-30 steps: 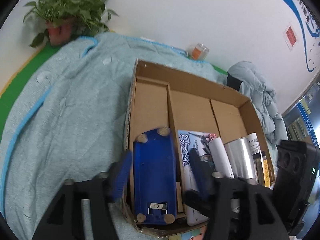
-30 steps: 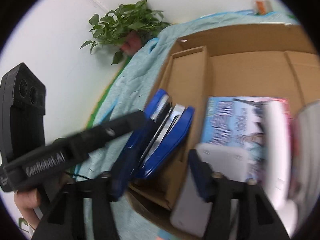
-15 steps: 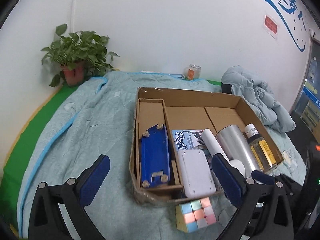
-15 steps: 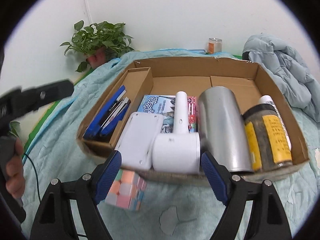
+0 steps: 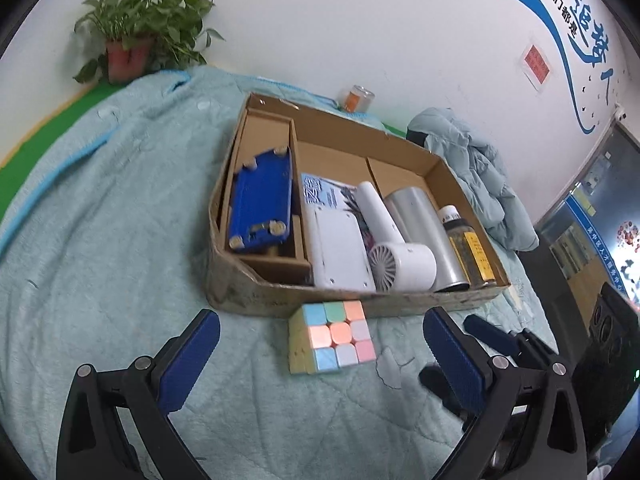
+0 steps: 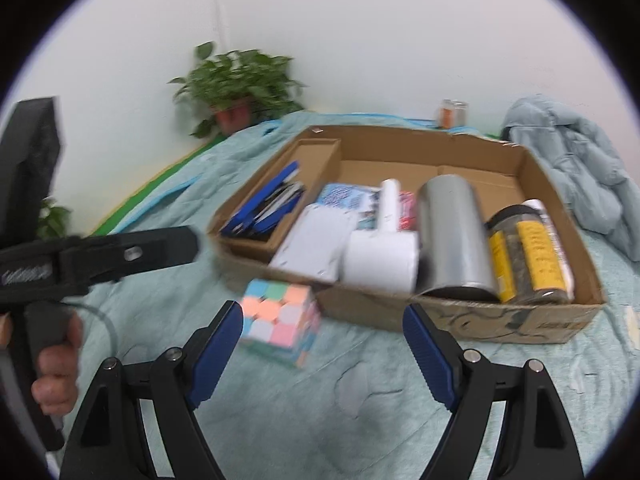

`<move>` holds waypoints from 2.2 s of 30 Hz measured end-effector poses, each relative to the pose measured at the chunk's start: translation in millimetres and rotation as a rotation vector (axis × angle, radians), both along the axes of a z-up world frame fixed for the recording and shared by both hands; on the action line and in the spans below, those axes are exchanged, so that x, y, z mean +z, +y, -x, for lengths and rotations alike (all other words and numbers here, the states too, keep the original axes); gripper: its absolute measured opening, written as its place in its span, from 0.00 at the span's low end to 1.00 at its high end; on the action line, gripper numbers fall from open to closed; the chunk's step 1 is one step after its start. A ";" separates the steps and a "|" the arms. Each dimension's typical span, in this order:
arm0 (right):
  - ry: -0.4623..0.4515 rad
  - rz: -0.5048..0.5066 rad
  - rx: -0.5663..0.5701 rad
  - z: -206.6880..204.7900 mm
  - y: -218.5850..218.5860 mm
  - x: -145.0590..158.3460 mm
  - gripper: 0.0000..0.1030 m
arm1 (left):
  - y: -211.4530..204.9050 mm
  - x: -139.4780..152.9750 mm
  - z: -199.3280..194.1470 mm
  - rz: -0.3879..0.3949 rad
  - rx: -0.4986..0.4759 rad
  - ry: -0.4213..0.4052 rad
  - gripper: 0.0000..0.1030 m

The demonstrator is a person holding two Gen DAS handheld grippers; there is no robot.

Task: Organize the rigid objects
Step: 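Move both grippers to the pastel Rubik's cube and close on it, then lift the Rubik's cube with both grippers and carry it into the box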

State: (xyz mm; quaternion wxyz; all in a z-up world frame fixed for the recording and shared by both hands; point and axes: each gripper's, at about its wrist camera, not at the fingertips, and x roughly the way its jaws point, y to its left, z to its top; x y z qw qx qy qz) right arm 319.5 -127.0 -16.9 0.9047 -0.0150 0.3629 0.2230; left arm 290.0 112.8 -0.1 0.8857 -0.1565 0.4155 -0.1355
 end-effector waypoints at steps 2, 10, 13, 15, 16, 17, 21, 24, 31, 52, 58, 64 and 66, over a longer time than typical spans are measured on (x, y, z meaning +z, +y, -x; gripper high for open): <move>0.004 -0.024 0.074 7.2 1.6 -5.2 0.80 | -1.0 -8.4 -2.9 0.031 -0.011 0.021 0.99; 0.071 -0.103 0.221 16.8 -2.9 -35.0 0.80 | -13.3 -42.6 -25.6 0.032 -0.054 0.099 0.99; 0.081 -0.083 0.235 8.1 2.0 -43.6 0.80 | -20.0 -61.8 -41.0 0.063 -0.081 0.158 0.97; 0.089 -0.082 0.252 -2.2 5.7 -48.0 0.80 | -21.7 -73.9 -51.3 0.079 -0.081 0.189 0.91; 0.096 -0.086 0.258 -5.7 7.5 -50.2 0.79 | -21.9 -78.0 -55.8 0.089 -0.082 0.199 0.89; 0.104 -0.092 0.264 -11.4 10.6 -52.6 0.80 | -21.5 -83.2 -61.0 0.104 -0.078 0.216 0.86; 0.127 -0.100 0.274 -29.4 21.6 -59.8 0.78 | -26.1 -97.7 -72.7 0.156 -0.111 0.259 0.70; 0.145 -0.083 0.291 -42.6 34.4 -66.2 0.65 | -34.1 -101.4 -74.2 0.132 -0.125 0.258 0.68; 0.166 -0.056 0.266 -46.7 38.7 -91.1 0.59 | -43.3 -106.5 -73.4 0.109 -0.109 0.230 0.67; 0.167 -0.060 0.248 -48.3 35.2 -87.3 0.59 | -40.7 -99.5 -45.4 0.058 -0.092 0.152 0.66; 0.126 -0.080 0.255 -30.9 32.0 -66.3 0.58 | -50.8 -64.4 -22.4 0.000 -0.080 0.076 0.66; 0.060 -0.091 0.260 -33.8 30.3 -28.3 0.58 | -56.6 -17.0 -23.0 -0.020 -0.066 -0.002 0.65; 0.033 -0.086 0.260 -39.2 29.4 -15.7 0.58 | -58.1 0.1 -31.0 -0.012 -0.069 -0.029 0.65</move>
